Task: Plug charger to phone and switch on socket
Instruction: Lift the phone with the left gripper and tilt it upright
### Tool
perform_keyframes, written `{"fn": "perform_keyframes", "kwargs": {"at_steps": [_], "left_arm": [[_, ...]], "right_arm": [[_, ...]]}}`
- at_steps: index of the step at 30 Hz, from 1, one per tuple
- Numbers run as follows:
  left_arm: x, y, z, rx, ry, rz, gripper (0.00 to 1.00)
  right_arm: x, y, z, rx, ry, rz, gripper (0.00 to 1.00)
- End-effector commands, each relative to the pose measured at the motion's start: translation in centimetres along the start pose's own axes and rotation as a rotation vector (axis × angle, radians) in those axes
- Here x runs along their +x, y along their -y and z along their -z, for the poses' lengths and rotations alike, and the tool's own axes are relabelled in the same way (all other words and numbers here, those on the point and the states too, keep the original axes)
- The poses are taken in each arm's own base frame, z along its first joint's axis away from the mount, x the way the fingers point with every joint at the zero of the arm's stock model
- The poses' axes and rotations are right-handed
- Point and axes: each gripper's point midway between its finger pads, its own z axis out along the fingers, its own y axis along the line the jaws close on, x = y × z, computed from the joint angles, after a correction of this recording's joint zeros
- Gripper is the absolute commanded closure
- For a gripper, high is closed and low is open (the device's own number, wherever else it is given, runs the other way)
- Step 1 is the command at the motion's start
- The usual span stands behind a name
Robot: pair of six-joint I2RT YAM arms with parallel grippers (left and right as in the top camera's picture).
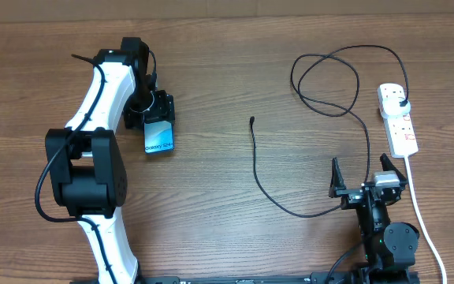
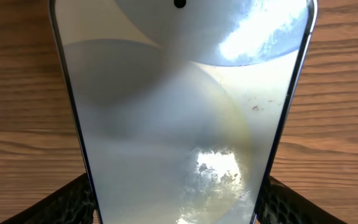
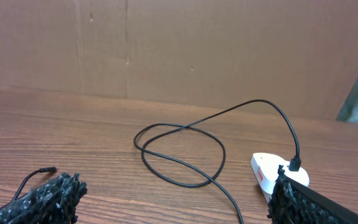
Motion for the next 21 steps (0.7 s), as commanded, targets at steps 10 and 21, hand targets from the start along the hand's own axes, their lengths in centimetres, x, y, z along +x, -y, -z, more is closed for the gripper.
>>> {"fn": "perform_keyframes", "kwargs": {"at_steps": [10, 21], "left_arm": [[0.5, 5.8, 1.7, 0.326, -0.063, 0.132, 0.24], [1.5, 9.8, 3.8, 0.583, -0.142, 0.13, 0.25]], "right_arm": [[0.2, 0.0, 0.0, 0.005, 0.004, 0.004, 0.0], [0.2, 0.0, 0.0, 0.005, 0.004, 0.004, 0.0]]}}
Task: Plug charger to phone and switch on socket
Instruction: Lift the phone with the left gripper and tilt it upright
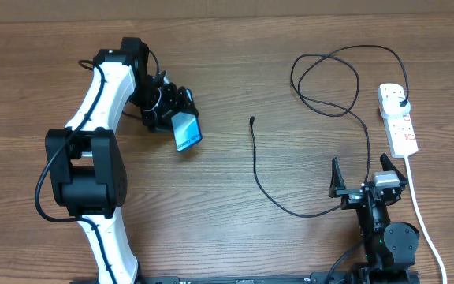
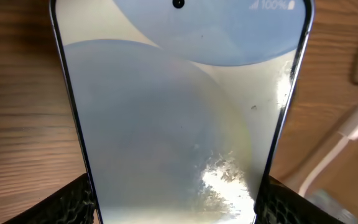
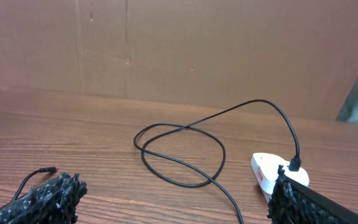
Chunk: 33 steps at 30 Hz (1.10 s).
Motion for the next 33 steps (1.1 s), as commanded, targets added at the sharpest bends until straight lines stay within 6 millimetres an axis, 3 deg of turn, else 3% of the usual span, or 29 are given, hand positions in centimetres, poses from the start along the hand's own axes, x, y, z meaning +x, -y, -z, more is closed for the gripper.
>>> {"fn": "perform_keyframes", "kwargs": {"at_steps": [1, 7, 14, 17, 33], "left_arm": [[0.7, 3.8, 1.0, 0.19, -0.046, -0.008, 0.26], [1.7, 5.1, 1.3, 0.272, -0.097, 0.008, 0.28], [2.2, 5.1, 1.4, 0.27, -0.125, 0.077, 0.29], [2.3, 5.2, 1.4, 0.276, -0.129, 0.081, 0.36], [3.8, 5.3, 1.7, 0.289, -0.196, 0.138, 0.36]], "right_arm": [[0.2, 0.0, 0.0, 0.005, 0.003, 0.005, 0.0], [0.2, 0.0, 0.0, 0.005, 0.003, 0.005, 0.0], [0.2, 0.0, 0.0, 0.005, 0.003, 0.005, 0.0], [0.2, 0.0, 0.0, 0.005, 0.003, 0.005, 0.0], [0.2, 0.0, 0.0, 0.005, 0.003, 0.005, 0.0]]}}
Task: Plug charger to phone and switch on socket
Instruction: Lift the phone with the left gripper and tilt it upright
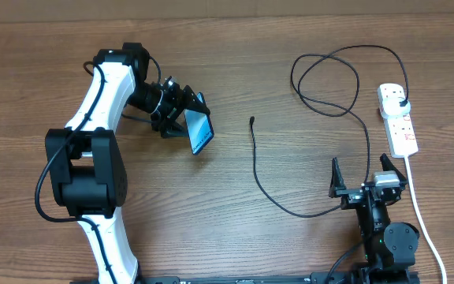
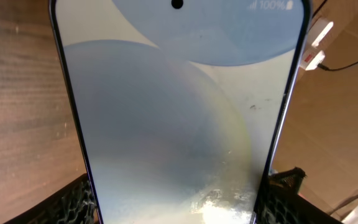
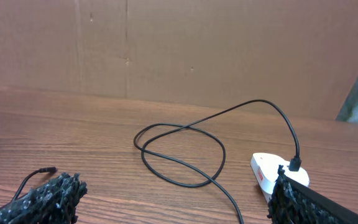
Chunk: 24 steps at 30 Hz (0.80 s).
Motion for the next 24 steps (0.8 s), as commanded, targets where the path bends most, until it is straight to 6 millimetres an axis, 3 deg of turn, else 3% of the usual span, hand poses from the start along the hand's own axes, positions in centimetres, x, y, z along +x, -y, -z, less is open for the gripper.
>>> {"fn": "perform_keyframes", "kwargs": {"at_steps": [1, 15, 24], "left_arm": [[0.7, 1.9, 0.5, 0.076, -0.026, 0.004, 0.36], [1.4, 2.7, 0.7, 0.124, -0.068, 0.133, 0.32], [2.4, 5.1, 1.3, 0.257, -0.148, 0.223, 0.35]], "right_arm": [[0.2, 0.0, 0.0, 0.005, 0.004, 0.004, 0.0], [0.2, 0.0, 0.0, 0.005, 0.004, 0.004, 0.0], [0.2, 0.0, 0.0, 0.005, 0.004, 0.004, 0.0]]}}
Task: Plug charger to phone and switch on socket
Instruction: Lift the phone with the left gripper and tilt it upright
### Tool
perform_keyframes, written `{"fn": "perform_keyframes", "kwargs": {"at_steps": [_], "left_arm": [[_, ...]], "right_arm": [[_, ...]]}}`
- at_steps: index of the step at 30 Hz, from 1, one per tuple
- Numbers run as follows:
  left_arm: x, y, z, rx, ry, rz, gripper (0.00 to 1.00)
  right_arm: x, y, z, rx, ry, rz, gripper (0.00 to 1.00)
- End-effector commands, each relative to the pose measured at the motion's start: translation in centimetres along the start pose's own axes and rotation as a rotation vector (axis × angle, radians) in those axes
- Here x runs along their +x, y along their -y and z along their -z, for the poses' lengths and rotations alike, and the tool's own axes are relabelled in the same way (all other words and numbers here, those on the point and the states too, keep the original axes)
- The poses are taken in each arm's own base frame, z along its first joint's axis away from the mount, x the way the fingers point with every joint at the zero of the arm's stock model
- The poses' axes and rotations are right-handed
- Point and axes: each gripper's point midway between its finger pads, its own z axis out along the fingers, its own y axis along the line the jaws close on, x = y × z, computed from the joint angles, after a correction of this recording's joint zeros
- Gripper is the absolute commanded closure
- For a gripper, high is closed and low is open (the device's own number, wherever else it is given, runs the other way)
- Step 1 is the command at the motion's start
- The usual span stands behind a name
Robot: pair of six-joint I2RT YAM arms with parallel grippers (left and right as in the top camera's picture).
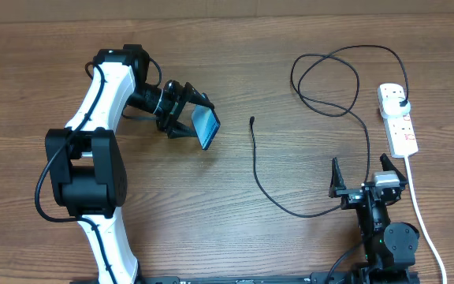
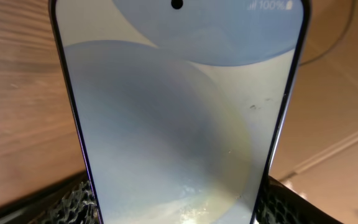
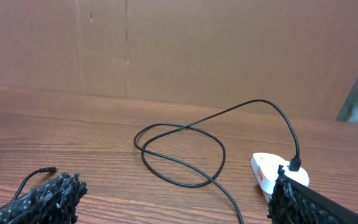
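Observation:
My left gripper is shut on the phone, holding it tilted above the table left of centre. In the left wrist view the lit phone screen fills the frame between the fingers. The black charger cable lies across the table's middle, its free plug tip right of the phone. Its other end sits in the white socket strip at the right. My right gripper rests open near the front right, with nothing between its fingers; the cable loop and socket strip lie ahead.
A white lead runs from the socket strip toward the front edge, right of the right arm. A brown cardboard wall stands behind the table.
The left gripper has turned the phone further and shifted it slightly right, toward the cable tip. The right arm and the cable have not moved.
The left gripper was shut on the phone, which lay flat at the left of the table. Then the phone was off the table, tilted and further right. It has moved rightward at each moment since, now close to the cable's free tip. The right arm stayed still.

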Motion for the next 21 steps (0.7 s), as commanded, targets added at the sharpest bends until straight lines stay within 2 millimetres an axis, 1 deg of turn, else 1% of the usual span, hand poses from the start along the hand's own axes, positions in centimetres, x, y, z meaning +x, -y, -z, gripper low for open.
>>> {"fn": "perform_keyframes", "kwargs": {"at_steps": [1, 6, 13, 15, 21], "left_arm": [[1.5, 3.0, 0.6, 0.138, -0.077, 0.033, 0.36], [2.1, 4.0, 0.8, 0.19, -0.117, 0.074, 0.36], [2.3, 4.2, 0.9, 0.199, -0.136, 0.153, 0.36], [2.7, 4.8, 1.1, 0.233, -0.164, 0.164, 0.36], [3.2, 5.5, 1.4, 0.269, -0.199, 0.19, 0.39]], "right_arm": [[0.2, 0.0, 0.0, 0.005, 0.003, 0.004, 0.0], [0.2, 0.0, 0.0, 0.005, 0.003, 0.004, 0.0], [0.2, 0.0, 0.0, 0.005, 0.003, 0.004, 0.0], [0.2, 0.0, 0.0, 0.005, 0.003, 0.004, 0.0], [0.2, 0.0, 0.0, 0.005, 0.003, 0.004, 0.0]]}}
